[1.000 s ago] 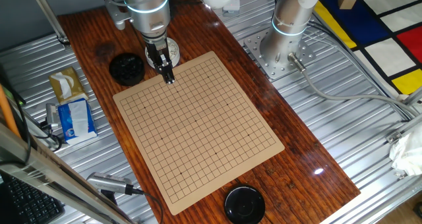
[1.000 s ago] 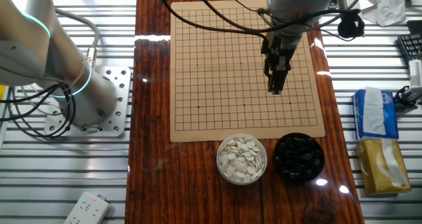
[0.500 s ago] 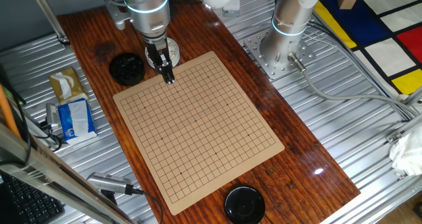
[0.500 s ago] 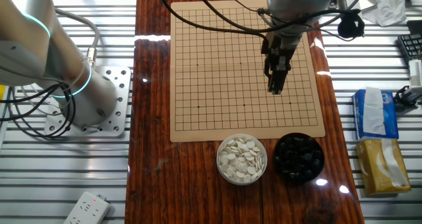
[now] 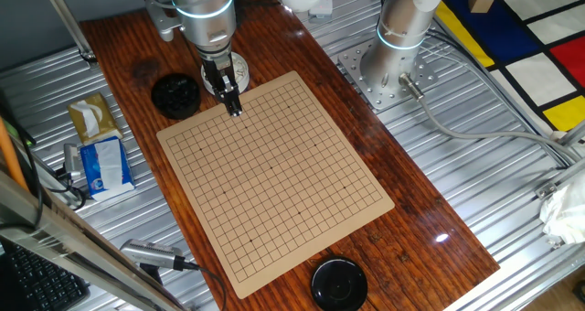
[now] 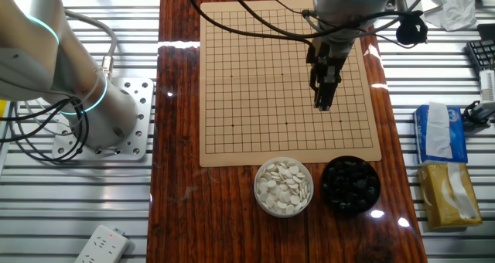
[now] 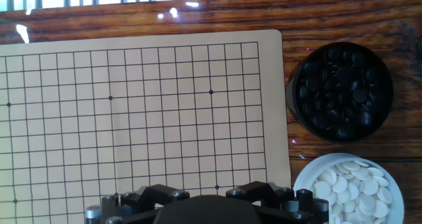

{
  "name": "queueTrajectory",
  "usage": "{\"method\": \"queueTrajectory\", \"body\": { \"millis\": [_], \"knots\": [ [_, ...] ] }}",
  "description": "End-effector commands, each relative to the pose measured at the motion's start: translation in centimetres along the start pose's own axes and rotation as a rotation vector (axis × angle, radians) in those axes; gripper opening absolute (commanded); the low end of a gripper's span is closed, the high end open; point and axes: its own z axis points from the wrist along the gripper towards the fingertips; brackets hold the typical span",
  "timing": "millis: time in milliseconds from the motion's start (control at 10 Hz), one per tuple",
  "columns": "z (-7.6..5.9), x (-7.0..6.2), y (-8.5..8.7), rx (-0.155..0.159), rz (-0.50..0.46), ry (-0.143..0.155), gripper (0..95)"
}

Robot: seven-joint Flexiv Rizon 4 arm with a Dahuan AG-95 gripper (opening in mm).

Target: Play the first move as black on the 3-4 point in the upper right corner of the Go board

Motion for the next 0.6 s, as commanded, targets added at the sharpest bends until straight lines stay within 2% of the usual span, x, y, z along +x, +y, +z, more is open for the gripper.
{"method": "queueTrajectory", "body": {
  "millis": [100, 600],
  "knots": [
    [-0.01, 0.01, -0.02, -0.059, -0.224, -0.077, 0.0],
    [-0.15, 0.07, -0.12, -0.052, -0.215, -0.078, 0.0]
  ]
}}
